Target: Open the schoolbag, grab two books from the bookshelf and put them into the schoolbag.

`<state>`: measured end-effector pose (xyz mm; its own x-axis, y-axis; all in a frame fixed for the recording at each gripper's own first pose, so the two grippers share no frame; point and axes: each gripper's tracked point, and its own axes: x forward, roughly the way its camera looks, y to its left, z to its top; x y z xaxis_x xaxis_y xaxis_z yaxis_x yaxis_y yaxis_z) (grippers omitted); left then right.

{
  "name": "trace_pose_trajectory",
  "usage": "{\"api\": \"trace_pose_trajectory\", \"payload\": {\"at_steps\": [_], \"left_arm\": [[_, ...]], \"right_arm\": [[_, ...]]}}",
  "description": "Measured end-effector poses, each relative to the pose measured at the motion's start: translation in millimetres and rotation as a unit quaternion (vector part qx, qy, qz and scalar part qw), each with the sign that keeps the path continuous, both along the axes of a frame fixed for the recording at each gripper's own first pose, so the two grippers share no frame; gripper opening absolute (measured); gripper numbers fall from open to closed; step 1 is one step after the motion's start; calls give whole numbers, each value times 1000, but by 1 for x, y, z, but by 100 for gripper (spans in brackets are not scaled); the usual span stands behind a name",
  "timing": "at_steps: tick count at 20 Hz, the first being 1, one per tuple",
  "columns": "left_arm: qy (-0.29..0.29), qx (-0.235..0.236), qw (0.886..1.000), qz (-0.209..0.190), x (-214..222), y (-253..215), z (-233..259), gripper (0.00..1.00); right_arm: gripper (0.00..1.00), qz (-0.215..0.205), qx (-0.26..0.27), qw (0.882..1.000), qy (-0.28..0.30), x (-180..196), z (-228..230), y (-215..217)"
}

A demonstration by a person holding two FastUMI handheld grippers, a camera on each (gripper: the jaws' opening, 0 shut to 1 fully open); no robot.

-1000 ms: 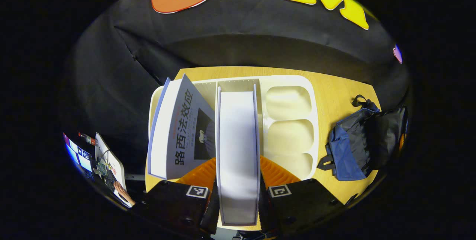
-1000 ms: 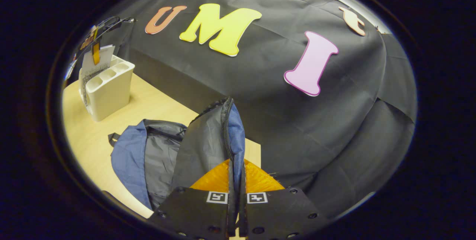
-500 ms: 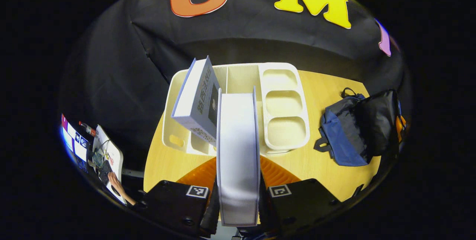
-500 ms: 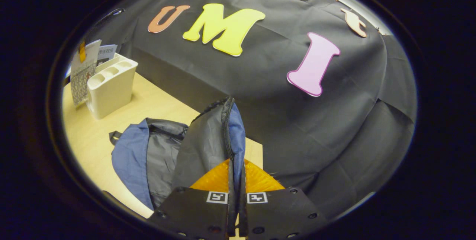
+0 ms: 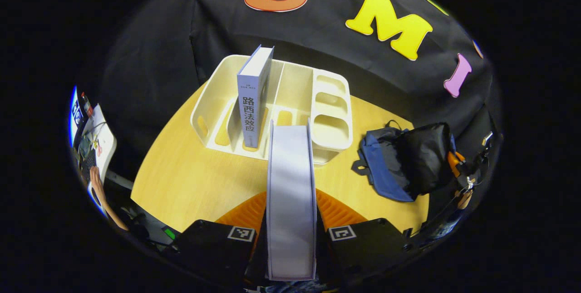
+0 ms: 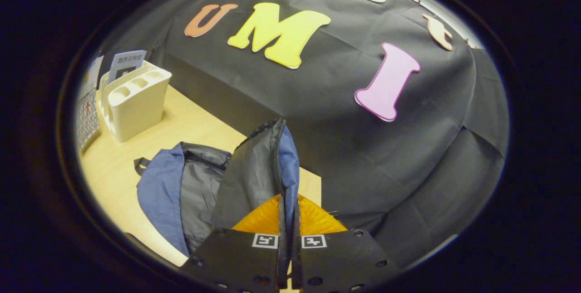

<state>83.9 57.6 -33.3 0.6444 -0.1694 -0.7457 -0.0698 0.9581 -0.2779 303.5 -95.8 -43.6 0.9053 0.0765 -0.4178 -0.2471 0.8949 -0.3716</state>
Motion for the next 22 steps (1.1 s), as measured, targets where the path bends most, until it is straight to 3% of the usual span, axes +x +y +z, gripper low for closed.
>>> {"api": "trace_pose_trajectory", "payload": {"at_steps": [5,11,22], "left_arm": [[-40,-71,996,-28,-16,-48,22,44],[-68,-139,986,-66,5,-120,36,45],[-68,-292,954,-34,99,-223,17,44]], "right_arm": [[4,-2,-5,1000,5,-5,6,4],[4,-12,6,1000,9,-15,13,-3],[4,-7,60,998,16,-8,8,-18]]}}
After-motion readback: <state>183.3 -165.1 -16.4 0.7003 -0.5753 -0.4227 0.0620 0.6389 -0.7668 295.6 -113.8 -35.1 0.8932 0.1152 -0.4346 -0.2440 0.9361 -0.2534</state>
